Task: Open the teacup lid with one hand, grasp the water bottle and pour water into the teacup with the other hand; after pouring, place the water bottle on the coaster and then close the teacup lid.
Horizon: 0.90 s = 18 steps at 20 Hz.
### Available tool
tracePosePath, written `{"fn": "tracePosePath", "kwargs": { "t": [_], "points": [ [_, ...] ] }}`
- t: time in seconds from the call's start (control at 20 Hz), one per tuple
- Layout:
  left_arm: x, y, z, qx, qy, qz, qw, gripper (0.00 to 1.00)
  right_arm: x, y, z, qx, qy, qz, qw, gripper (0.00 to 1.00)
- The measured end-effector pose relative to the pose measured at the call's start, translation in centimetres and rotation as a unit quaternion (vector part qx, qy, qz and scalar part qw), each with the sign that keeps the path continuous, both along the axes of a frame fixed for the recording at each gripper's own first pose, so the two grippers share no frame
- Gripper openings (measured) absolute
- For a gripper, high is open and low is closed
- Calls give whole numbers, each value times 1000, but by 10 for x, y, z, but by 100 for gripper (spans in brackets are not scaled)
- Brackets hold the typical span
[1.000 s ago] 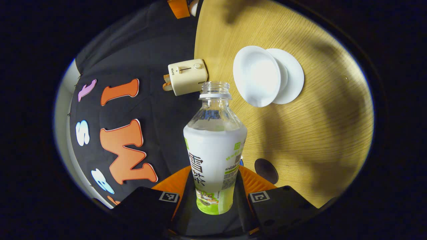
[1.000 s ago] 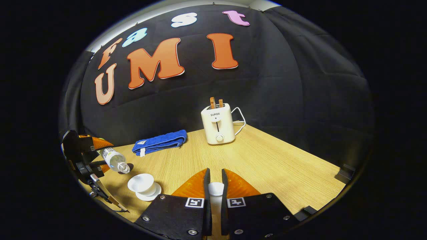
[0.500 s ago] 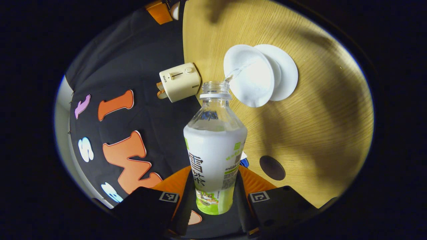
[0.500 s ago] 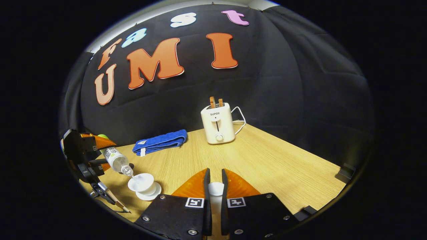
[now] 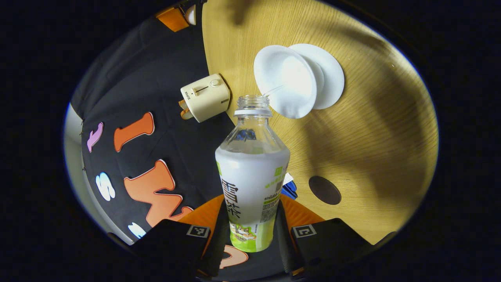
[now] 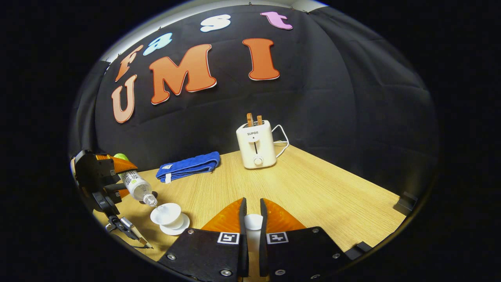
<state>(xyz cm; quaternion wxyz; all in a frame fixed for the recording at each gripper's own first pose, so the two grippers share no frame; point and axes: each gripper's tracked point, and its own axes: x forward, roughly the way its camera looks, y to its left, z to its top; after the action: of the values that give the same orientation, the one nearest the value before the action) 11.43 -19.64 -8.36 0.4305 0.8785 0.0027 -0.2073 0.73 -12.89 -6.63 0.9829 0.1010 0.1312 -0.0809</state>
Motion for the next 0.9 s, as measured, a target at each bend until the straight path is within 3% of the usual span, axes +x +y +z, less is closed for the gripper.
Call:
{"fn": "tracePosePath", "kwargs": {
  "t": [0.9],
  "points": [
    [2, -12, 9, 53, -8, -33, 998, 62, 2, -4, -2, 0, 2, -4, 1000, 11]
  ]
}}
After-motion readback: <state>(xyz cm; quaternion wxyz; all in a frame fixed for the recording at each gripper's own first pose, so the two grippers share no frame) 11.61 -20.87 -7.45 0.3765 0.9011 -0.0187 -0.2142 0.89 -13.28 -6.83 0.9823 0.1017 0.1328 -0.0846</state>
